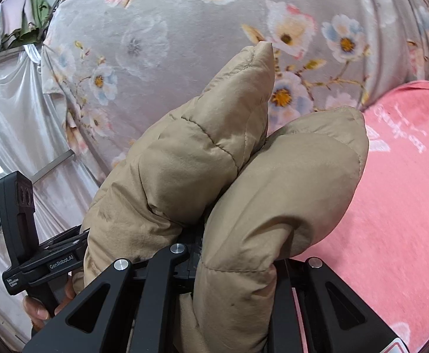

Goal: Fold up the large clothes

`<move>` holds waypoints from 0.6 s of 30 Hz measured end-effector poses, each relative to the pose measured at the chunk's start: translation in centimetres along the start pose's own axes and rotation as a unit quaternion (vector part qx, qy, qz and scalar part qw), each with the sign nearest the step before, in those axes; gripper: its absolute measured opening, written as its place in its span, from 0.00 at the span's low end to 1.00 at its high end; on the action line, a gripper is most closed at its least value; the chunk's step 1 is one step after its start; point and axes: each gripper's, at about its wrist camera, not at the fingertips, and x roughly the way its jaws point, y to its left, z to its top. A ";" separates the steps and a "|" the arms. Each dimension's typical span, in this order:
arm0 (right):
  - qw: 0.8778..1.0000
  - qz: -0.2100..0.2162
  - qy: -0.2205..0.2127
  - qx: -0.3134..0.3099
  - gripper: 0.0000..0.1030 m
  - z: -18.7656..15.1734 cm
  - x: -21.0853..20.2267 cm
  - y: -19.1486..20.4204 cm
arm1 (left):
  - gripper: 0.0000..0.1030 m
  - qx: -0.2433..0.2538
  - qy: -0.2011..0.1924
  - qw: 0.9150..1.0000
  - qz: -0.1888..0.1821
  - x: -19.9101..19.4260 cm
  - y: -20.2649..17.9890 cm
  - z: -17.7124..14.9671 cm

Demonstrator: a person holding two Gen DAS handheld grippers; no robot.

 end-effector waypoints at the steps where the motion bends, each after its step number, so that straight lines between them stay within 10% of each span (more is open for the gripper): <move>1: 1.000 0.002 -0.001 -0.003 0.13 0.4 0.8 0.6 | 0.70 0.002 -0.005 1.000 0.004 0.0 0.4 0.2; 10: 0.999 0.026 0.000 -0.019 0.14 1.6 9.0 4.2 | 0.66 0.031 -0.048 0.996 0.066 1.9 6.1 2.3; 18: 0.997 0.020 0.066 -0.047 0.13 -1.5 17.5 5.1 | 0.52 0.022 0.004 0.998 0.060 8.5 10.4 0.8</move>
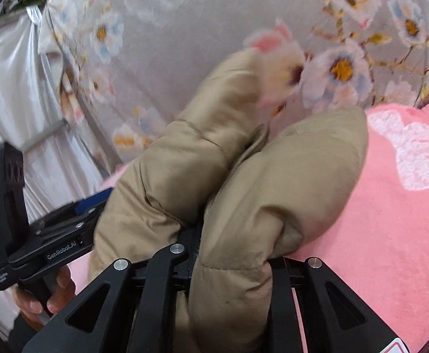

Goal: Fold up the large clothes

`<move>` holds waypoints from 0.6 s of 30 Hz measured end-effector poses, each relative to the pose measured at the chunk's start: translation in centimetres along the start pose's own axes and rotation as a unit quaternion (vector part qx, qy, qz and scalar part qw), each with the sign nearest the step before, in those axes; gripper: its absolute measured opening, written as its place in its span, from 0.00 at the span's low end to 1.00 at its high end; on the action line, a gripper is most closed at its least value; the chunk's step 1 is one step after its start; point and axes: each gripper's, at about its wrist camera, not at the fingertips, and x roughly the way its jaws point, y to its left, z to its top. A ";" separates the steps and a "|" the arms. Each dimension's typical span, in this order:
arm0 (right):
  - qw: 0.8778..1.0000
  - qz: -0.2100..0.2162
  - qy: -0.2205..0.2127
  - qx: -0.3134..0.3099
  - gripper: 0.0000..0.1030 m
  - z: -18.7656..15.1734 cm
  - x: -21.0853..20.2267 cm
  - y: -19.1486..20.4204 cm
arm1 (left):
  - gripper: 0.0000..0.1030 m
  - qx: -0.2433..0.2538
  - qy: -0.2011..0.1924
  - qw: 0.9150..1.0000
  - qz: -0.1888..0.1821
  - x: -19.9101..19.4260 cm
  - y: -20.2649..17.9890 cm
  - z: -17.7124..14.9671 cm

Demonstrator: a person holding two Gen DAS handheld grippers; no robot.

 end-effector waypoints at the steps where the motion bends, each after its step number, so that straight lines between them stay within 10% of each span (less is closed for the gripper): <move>1: 1.000 -0.017 0.024 -0.001 0.13 -1.1 1.6 -0.3 | 0.52 0.005 0.021 1.000 0.015 1.1 -0.1 -0.5; 5: 0.997 -0.027 0.046 0.053 0.13 -3.8 2.4 -4.1 | 0.59 -0.053 0.063 0.997 0.013 2.0 2.0 -3.9; 9: 0.994 -0.021 0.054 0.090 0.12 -4.9 1.5 -7.1 | 0.88 -0.153 0.077 0.984 -0.041 0.9 6.3 -6.7; 18: 0.994 -0.044 0.062 0.073 0.12 -5.6 2.0 -6.8 | 0.96 -0.359 0.159 0.895 -0.213 6.5 10.2 -12.8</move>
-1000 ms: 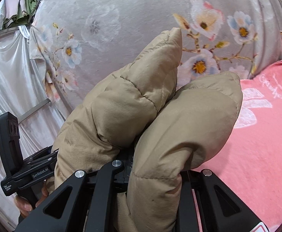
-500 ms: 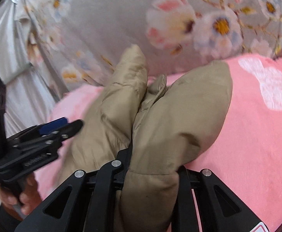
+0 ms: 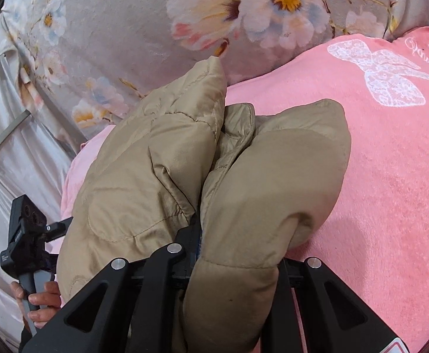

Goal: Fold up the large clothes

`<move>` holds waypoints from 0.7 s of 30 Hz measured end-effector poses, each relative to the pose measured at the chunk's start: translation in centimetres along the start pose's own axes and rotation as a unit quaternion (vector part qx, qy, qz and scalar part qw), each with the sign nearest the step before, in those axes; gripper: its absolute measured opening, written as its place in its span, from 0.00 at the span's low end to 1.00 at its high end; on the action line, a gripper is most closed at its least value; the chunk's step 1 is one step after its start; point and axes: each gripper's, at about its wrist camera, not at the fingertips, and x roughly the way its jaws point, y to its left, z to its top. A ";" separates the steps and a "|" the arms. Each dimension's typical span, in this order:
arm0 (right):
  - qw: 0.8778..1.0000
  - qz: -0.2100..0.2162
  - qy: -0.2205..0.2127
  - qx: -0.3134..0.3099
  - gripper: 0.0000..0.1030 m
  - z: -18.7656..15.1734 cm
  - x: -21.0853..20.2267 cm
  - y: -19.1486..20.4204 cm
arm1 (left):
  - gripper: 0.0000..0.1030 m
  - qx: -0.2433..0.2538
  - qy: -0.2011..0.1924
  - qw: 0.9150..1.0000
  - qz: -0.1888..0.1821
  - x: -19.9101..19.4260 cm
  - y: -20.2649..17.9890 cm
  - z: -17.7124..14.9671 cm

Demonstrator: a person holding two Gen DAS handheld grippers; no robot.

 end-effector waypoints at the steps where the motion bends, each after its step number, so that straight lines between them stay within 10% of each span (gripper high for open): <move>1: 1.000 -0.005 -0.001 -0.001 0.13 -0.1 0.1 0.1 | 0.95 0.006 -0.001 1.000 0.002 0.4 -0.3 0.1; 7: 0.999 -0.038 -0.011 0.015 0.14 -0.4 1.8 0.2 | 0.69 0.155 -0.053 0.983 0.086 0.1 -6.8 1.4; 13: 0.998 -0.053 -0.019 -0.010 0.14 2.0 4.5 1.8 | 0.68 0.215 -0.085 0.961 0.150 1.2 -8.9 4.2; 21: 0.999 -0.034 0.002 -0.042 0.14 4.2 8.2 2.0 | 0.70 0.151 -0.097 0.973 0.142 2.1 -3.0 4.0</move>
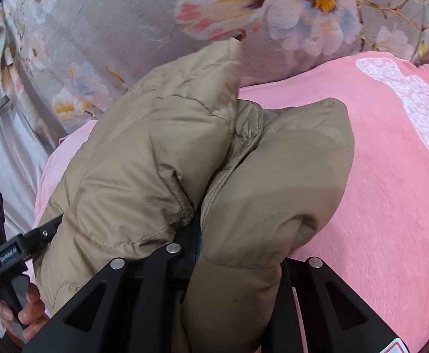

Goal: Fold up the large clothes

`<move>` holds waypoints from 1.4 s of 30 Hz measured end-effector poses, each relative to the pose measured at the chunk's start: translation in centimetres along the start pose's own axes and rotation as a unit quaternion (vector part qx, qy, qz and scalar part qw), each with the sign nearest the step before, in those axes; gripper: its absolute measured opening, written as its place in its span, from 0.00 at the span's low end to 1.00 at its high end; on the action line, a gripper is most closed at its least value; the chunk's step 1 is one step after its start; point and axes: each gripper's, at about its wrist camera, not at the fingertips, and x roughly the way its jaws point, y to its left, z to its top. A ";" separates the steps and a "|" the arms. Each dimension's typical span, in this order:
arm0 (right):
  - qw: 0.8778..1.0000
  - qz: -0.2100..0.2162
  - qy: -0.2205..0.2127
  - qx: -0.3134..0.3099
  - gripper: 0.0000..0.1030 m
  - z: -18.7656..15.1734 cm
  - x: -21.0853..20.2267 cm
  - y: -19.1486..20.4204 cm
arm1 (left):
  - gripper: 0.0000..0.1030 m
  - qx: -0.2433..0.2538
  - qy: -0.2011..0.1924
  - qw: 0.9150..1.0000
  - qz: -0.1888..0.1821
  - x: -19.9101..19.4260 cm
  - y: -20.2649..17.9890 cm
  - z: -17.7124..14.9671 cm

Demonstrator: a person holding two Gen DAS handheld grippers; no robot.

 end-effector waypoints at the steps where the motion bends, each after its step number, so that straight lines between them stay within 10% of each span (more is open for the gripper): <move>1: 1.000 0.004 0.002 0.002 0.14 0.2 0.2 -0.2 | 0.71 -0.004 -0.001 1.000 -0.001 0.0 0.2 -0.3; 9: 0.998 0.003 0.034 0.055 0.29 -0.5 0.6 -1.5 | 0.79 0.030 -0.021 0.998 0.056 0.1 -1.1 -1.9; 17: 0.993 -0.113 0.015 0.009 0.57 -2.5 -6.7 -0.2 | 0.87 0.125 -0.034 0.974 0.187 -4.5 -4.4 -3.0; 26: 0.990 -0.132 -0.032 -0.048 0.42 -4.1 -11.7 5.5 | 0.87 0.112 0.001 0.954 0.278 -5.2 -6.4 -4.2; 29: 0.988 -0.139 -0.018 -0.057 0.28 -5.1 -10.2 6.7 | 0.87 0.086 0.013 0.958 0.273 -5.0 -6.1 -4.9; 42: 0.987 -0.155 0.013 -0.034 0.27 -7.6 -6.1 5.7 | 0.90 0.047 0.037 0.966 0.253 -3.1 -5.0 -7.2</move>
